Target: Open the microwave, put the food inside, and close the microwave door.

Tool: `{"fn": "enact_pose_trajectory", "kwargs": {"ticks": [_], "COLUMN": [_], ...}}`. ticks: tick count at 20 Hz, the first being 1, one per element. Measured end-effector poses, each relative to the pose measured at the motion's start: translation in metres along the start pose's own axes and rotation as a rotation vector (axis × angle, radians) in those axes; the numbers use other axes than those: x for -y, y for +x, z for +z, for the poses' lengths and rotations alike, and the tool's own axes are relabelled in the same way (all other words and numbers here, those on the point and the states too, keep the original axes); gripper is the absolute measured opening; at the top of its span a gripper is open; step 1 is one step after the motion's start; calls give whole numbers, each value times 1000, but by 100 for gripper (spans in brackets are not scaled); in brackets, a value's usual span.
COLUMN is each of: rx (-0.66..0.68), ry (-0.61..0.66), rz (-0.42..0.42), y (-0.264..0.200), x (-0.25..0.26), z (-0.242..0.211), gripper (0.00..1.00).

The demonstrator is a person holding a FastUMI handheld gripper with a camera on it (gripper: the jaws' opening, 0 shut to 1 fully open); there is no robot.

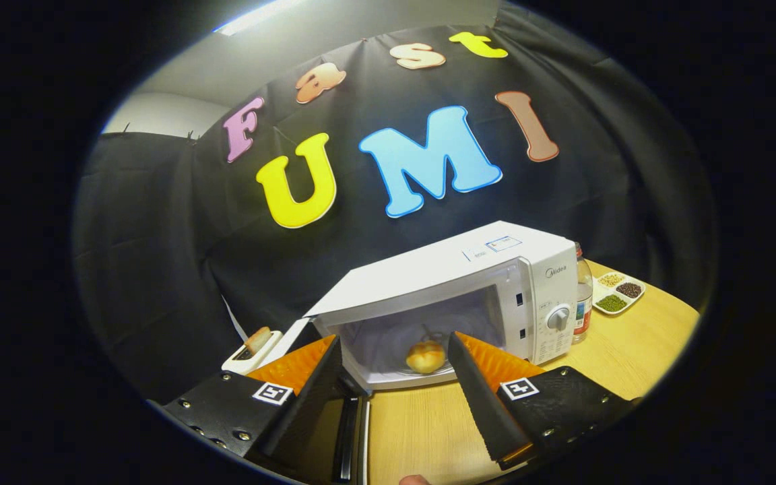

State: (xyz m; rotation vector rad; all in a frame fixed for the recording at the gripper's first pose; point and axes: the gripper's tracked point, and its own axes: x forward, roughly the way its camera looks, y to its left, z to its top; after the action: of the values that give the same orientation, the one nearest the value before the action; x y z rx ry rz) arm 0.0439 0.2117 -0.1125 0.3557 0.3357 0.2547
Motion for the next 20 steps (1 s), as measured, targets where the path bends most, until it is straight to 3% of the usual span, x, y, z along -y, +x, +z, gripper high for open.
{"fn": "enact_pose_trajectory", "kwargs": {"ticks": [12, 20], "rx": [6, -66], "ry": [-107, -149], "rz": [208, 445], "y": [-84, -118], "x": [-124, -206], "z": [-19, -61], "gripper": [96, 96]}}
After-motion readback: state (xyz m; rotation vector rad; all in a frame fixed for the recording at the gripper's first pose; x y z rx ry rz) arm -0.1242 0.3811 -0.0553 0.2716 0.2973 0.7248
